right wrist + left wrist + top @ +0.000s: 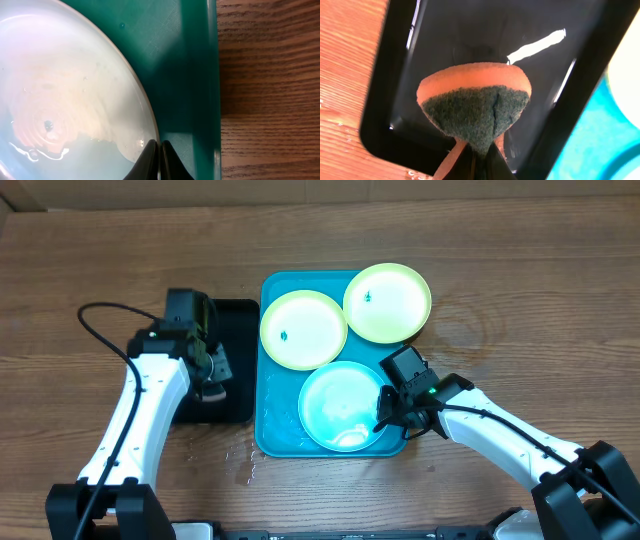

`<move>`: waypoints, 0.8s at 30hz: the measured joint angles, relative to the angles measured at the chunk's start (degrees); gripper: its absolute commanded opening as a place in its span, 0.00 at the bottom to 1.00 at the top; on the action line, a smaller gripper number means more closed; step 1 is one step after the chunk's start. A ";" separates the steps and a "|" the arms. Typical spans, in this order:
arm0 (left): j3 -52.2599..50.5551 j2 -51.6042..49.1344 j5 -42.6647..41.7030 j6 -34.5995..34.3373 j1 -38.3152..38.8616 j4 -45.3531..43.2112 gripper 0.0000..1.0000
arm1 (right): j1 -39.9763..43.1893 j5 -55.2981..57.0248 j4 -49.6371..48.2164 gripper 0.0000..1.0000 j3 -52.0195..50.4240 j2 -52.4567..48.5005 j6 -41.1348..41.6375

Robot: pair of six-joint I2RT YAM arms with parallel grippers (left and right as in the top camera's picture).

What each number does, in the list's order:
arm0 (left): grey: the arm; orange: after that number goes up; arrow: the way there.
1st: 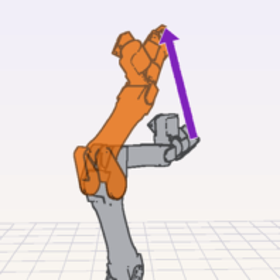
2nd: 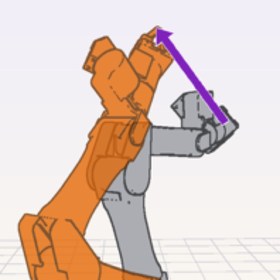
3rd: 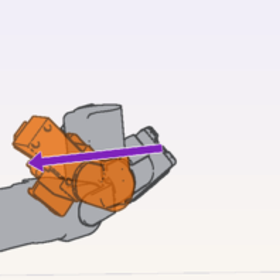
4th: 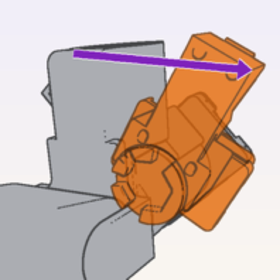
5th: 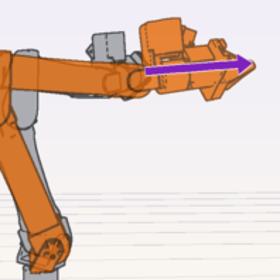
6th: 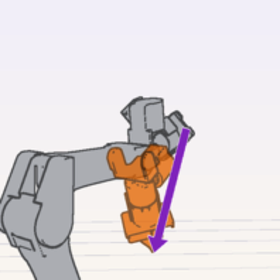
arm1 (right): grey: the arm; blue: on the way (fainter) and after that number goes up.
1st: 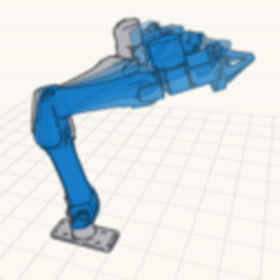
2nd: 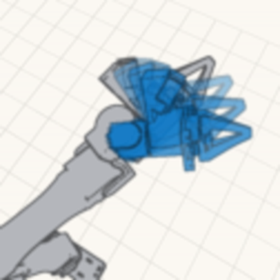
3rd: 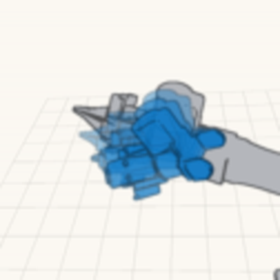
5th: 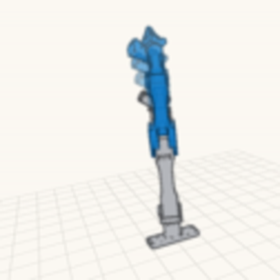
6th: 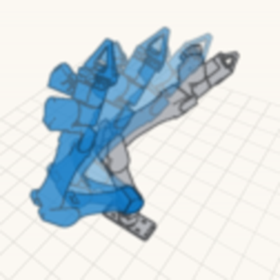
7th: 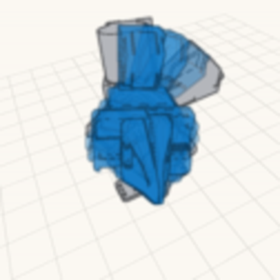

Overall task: Clean dirty plates on tray and stack at the side
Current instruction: 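Carry the sponge with the left gripper to the black tray, then release the sponge onto the black tray and raise the left gripper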

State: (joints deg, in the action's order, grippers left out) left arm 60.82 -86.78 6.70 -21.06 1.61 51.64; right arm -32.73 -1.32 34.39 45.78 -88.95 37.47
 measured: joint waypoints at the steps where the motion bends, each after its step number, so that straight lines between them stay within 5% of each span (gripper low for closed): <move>1: -1.42 0.00 0.00 0.00 0.00 -1.31 0.04 | 0.00 0.04 0.02 0.04 0.00 0.00 -0.02; 12: -10.21 -0.02 -0.48 0.02 0.00 -10.91 0.05 | 0.00 0.02 -0.04 0.04 0.00 0.00 0.02; 15: -10.29 -0.02 -0.46 0.13 0.00 -11.13 0.12 | 0.00 0.02 0.00 0.04 0.00 0.00 0.00; 24: -10.32 -0.02 -3.23 2.10 0.00 -14.12 0.04 | 0.00 0.02 -0.02 0.04 0.00 0.00 0.00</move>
State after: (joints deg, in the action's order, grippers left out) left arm 50.50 -86.80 3.46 -18.96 1.61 37.52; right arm -32.73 -1.30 34.37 45.78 -88.95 37.47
